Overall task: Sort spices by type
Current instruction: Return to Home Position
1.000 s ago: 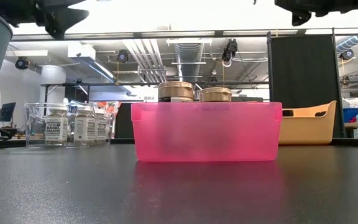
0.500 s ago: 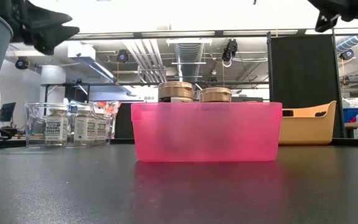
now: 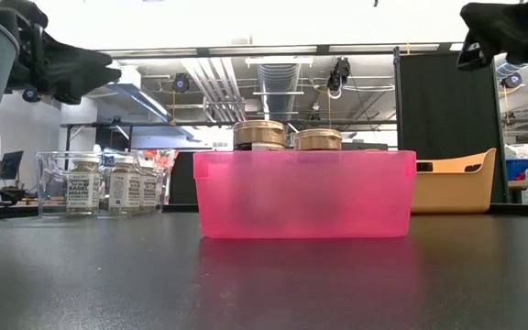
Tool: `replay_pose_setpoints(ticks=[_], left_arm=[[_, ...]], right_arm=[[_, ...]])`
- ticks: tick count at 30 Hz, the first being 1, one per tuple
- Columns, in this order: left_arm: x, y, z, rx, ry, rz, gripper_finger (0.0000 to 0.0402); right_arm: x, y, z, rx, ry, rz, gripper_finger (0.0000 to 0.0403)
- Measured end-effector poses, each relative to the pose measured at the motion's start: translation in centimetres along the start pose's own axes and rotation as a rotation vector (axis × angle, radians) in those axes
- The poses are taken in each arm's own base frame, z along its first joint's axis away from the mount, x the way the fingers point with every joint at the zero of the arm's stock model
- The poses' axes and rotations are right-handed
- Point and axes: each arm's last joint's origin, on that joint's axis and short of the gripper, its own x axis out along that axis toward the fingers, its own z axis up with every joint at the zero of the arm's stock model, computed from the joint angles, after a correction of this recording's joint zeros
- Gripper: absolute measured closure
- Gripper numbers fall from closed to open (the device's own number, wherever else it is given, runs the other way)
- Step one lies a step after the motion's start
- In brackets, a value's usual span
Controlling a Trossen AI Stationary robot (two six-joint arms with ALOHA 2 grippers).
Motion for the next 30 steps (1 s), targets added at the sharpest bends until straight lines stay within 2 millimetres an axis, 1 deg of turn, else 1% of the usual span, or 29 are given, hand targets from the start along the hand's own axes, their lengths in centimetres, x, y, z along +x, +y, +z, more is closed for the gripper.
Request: replay_pose_setpoints(ticks=[3, 4, 7, 9, 12, 17, 24, 27, 30], left_arm=[[0.0, -0.1, -0.4, 0.017, 0.036, -0.005, 0.0153], [0.0, -0.1, -0.4, -0.007, 0.039, -0.005, 0.0153], [0.1, -0.1, -0.6, -0.151, 0.058, -0.003, 0.0153], [0.1, -0.1, -0.5, -0.210, 0.062, -0.001, 0.0153], [0.2, -0.1, -0.3, -0.228, 0.062, -0.001, 0.0153], [0.3, -0.2, -0.1, -0.225, 0.069, -0.001, 0.0153], [0.4, -0.3, -0.3, -0.215, 0.087, -0.001, 0.0153], [0.4, -0.3, -0.4, -0.211, 0.094, -0.001, 0.0153], [0.5, -0.3, -0.4, -0.207, 0.101, -0.001, 0.0153]], right_arm=[[0.1, 0.1, -0.2, -0.032, 0.015, 0.030, 0.0390], [0.1, 0.1, -0.2, -0.042, 0.014, 0.024, 0.0390], [0.1, -0.2, 0.0, -0.050, 0.002, -0.045, 0.0390], [0.1, -0.3, 0.1, -0.007, 0.005, -0.090, 0.0390], [0.1, -0.2, -0.3, 0.056, 0.046, -0.086, 0.0390], [0.1, 0.0, -1.1, 0.043, 0.127, -0.069, 0.0390], [0.0, 0.2, -2.2, 0.285, 0.236, -0.074, 0.0390], [0.0, 0.3, -2.5, 0.342, 0.263, -0.079, 0.0390], [0.0, 0.3, -2.5, 0.351, 0.265, -0.080, 0.0390]])
